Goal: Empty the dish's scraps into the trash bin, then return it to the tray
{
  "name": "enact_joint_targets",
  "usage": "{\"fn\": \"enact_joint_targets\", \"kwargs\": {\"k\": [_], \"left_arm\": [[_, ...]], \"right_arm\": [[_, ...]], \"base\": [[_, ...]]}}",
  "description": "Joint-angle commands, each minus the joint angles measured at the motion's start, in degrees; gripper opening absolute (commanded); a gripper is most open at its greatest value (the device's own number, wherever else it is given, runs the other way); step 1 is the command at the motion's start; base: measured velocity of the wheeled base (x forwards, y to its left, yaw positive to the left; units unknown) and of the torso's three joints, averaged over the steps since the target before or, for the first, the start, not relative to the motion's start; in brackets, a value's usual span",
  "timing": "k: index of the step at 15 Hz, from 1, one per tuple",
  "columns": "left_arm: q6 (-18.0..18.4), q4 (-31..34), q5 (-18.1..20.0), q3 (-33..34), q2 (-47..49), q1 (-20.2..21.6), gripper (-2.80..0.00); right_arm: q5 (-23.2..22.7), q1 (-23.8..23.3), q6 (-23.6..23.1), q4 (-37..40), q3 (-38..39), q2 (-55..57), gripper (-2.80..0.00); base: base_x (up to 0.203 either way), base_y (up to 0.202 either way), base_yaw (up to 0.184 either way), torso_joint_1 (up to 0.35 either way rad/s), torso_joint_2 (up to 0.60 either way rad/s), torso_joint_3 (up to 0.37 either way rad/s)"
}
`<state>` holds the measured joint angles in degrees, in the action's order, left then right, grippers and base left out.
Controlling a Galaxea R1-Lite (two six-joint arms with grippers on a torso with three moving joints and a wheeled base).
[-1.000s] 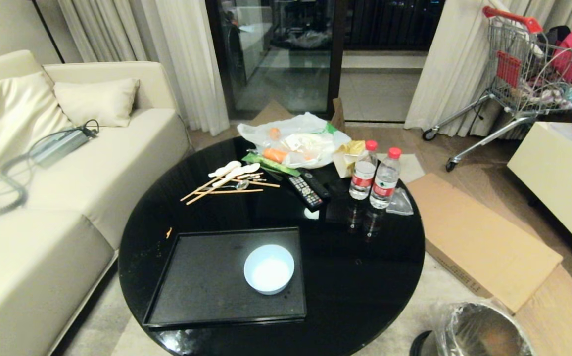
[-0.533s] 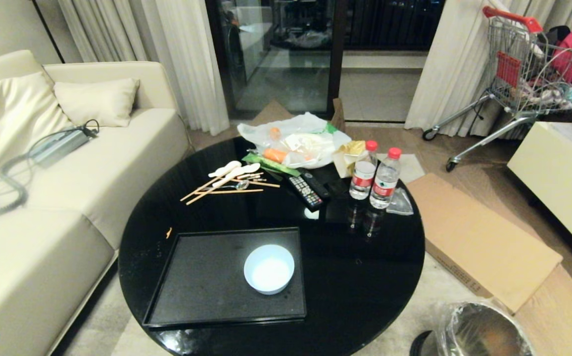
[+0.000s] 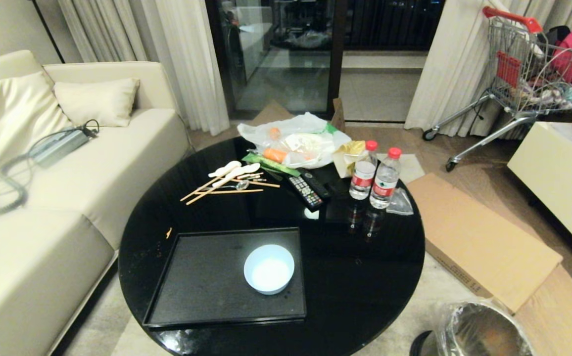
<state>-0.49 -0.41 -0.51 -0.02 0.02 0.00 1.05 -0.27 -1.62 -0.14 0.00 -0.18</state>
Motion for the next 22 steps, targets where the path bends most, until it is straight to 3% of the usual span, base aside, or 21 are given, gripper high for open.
{"fn": "enact_joint_targets", "kwargs": {"k": [1, 22], "left_arm": [[0.0, 0.0, 0.0, 0.0, 0.0, 0.0, -2.80], [0.0, 0.0, 0.0, 0.0, 0.0, 0.0, -2.80]], "right_arm": [[0.0, 0.0, 0.0, 0.0, -0.1, 0.2, -2.80], [0.0, 0.0, 0.2, 0.0, -0.1, 0.2, -2.80]], "base": [[0.000, 0.000, 0.000, 0.000, 0.00, 0.000], [0.000, 0.000, 0.000, 0.000, 0.00, 0.000]]}}
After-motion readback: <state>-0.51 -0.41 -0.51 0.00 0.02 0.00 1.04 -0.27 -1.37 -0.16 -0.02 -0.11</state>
